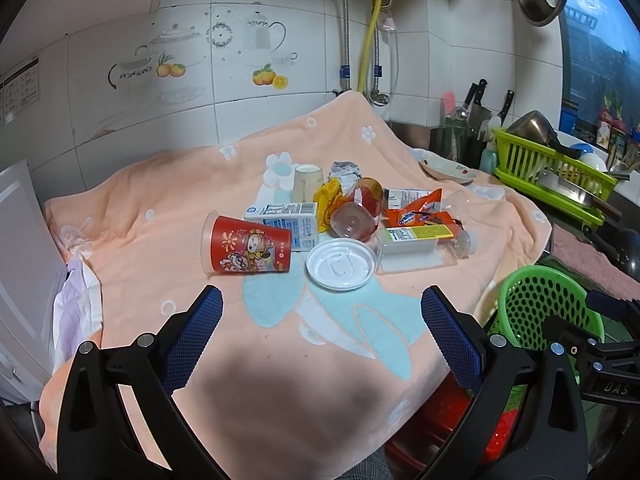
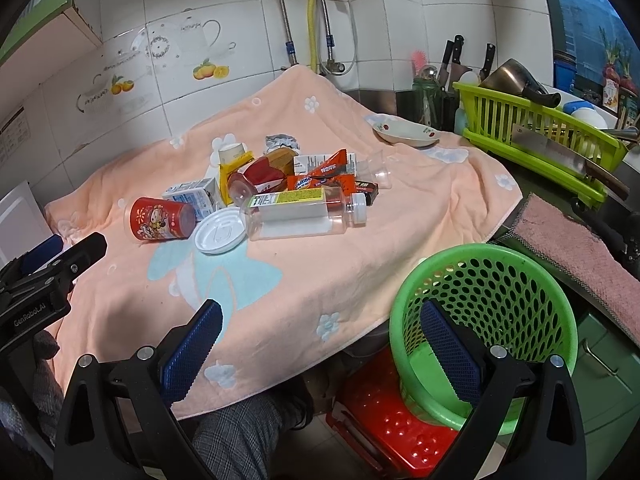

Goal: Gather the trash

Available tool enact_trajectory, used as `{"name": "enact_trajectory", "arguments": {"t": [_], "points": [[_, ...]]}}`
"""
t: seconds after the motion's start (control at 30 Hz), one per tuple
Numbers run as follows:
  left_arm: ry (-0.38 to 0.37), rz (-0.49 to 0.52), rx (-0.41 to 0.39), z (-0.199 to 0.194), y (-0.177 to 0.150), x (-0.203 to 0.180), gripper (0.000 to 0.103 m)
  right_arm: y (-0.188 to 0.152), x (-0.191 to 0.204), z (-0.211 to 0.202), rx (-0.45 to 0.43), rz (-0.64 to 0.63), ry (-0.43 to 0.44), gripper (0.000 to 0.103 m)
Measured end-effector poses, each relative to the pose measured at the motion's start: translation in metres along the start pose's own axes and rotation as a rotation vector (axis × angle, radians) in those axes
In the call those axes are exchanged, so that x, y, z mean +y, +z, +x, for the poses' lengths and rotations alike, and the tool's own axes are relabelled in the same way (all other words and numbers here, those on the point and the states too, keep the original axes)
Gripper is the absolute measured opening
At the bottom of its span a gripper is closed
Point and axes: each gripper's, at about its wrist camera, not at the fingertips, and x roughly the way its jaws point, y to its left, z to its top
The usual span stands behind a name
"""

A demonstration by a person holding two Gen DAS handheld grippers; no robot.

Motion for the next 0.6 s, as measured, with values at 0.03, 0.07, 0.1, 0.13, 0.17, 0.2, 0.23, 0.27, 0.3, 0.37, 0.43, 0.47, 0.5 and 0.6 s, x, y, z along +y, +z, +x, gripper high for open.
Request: {"name": "enact_trajectory", "arguments": {"t": [0.03, 0.07, 0.1, 0.13, 0.17, 0.2, 0.23, 0.27, 0.3, 0.37, 0.43, 0.47, 0.5, 0.6], "points": [[0.0, 0.0, 0.0, 0.0, 0.0, 0.0, 0.098, 0.0, 0.0, 0.001, 0.001, -0.001, 0.001, 0.096], [0.0, 0.0, 0.0, 0.0, 0.0, 0.0, 0.098, 0.0, 0.0, 0.001, 0.001, 0.0, 0.001, 0.096], [0.001, -0.001, 0.0, 0.0, 0.0, 0.0, 0.098, 0.0, 0.001, 0.002, 0.003, 0.0, 0.003, 0.096], [0.001, -0.001, 0.001, 0.001, 0.0, 0.0, 0.098, 0.0, 0.001, 0.002, 0.003, -0.001, 0.004, 0.096], [0.001, -0.002, 0.001, 0.001, 0.0, 0.001, 0.098, 0.0, 0.001, 0.002, 0.003, -0.001, 0.005, 0.096], [0.001, -0.002, 0.002, 0.001, 0.0, 0.001, 0.098, 0.0, 0.001, 0.002, 0.003, -0.002, 0.006, 0.096], [0.001, -0.002, 0.003, 0.002, 0.0, 0.001, 0.098, 0.0, 0.001, 0.003, 0.003, -0.002, 0.007, 0.096], [0.001, -0.003, 0.003, 0.003, 0.001, 0.002, 0.098, 0.0, 0.001, 0.003, 0.003, -0.002, 0.008, 0.096], [0.002, -0.003, 0.003, 0.003, 0.001, 0.002, 0.098, 0.0, 0.002, 0.004, 0.003, -0.002, 0.008, 0.096], [0.001, -0.003, 0.004, 0.003, 0.001, 0.002, 0.098, 0.001, 0.002, 0.006, 0.007, -0.007, 0.006, 0.096], [0.003, -0.005, 0.007, 0.005, 0.002, 0.004, 0.098, 0.001, 0.002, 0.007, 0.01, -0.007, 0.008, 0.096], [0.004, -0.006, 0.008, 0.006, 0.002, 0.005, 0.098, 0.002, 0.002, 0.008, 0.011, -0.007, 0.009, 0.096], [0.004, -0.006, 0.009, 0.007, 0.003, 0.006, 0.098, 0.002, 0.002, 0.008, 0.011, -0.005, 0.01, 0.096], [0.01, -0.006, 0.013, 0.011, 0.004, 0.009, 0.098, 0.003, 0.002, 0.012, 0.015, -0.008, 0.009, 0.096]]}}
